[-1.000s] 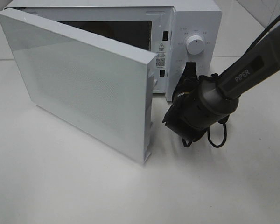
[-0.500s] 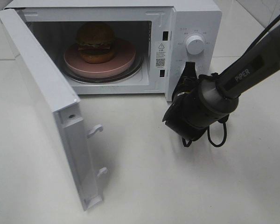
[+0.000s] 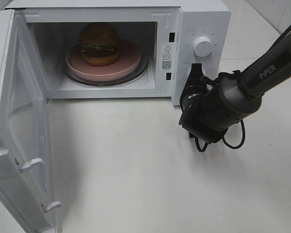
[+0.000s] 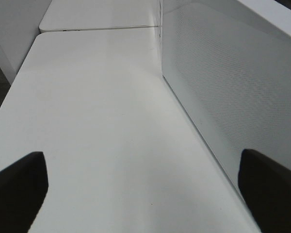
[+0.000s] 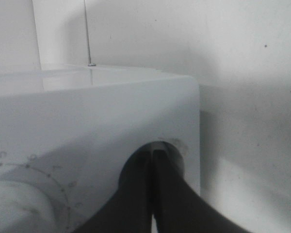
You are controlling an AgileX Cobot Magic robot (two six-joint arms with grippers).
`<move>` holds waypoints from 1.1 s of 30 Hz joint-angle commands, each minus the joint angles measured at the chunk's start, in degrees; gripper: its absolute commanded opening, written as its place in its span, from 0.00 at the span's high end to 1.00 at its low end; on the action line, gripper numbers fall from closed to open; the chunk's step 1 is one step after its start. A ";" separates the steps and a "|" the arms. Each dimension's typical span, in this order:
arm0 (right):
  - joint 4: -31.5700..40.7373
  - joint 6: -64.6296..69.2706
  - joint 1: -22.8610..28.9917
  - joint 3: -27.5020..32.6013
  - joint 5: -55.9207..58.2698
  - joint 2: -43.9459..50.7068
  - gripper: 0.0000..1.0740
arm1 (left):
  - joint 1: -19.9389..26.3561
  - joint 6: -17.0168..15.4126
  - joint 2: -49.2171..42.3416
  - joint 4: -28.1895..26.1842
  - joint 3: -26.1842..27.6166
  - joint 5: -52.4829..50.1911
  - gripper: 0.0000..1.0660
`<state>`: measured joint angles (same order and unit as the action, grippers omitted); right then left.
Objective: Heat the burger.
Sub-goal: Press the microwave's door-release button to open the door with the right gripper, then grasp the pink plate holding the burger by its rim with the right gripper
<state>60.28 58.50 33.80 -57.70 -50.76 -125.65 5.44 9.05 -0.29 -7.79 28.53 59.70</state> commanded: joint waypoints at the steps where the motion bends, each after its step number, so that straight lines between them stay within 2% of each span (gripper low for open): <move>1: -9.51 -0.46 -0.69 -1.03 -2.92 2.69 1.00 | 0.11 -0.06 -1.20 -0.46 -0.17 -0.29 0.06; 22: -10.54 -12.61 -0.69 8.82 11.86 11.12 1.00 | 0.11 -0.06 -1.20 -0.40 -0.17 -0.29 0.06; 24: -10.54 -20.97 -0.69 9.68 16.79 13.64 1.00 | 0.11 -0.06 -1.20 -0.40 -0.17 -0.29 0.06; 28: -10.54 -28.93 -0.86 9.85 20.91 15.41 1.00 | 0.11 -0.06 -1.20 -0.40 -0.17 -0.29 0.06; 29: -10.54 -35.35 -0.86 9.85 23.66 16.56 0.99 | 0.11 -0.06 -1.20 -0.40 -0.17 -0.29 0.06; 31: -10.54 -38.04 -0.86 9.85 24.81 17.19 0.99 | 0.11 -0.06 -1.20 -0.40 -0.17 -0.29 0.06; 32: -10.54 -44.63 -0.86 9.85 27.85 18.45 0.99 | 0.11 -0.06 -1.20 -0.40 -0.17 -0.29 0.06; 33: -10.54 -44.63 -0.86 9.85 27.85 18.45 0.99 | 0.11 -0.06 -1.20 -0.40 -0.17 -0.29 0.06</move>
<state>50.48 20.28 33.17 -47.90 -25.73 -108.75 5.44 9.05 -0.29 -7.79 28.53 59.70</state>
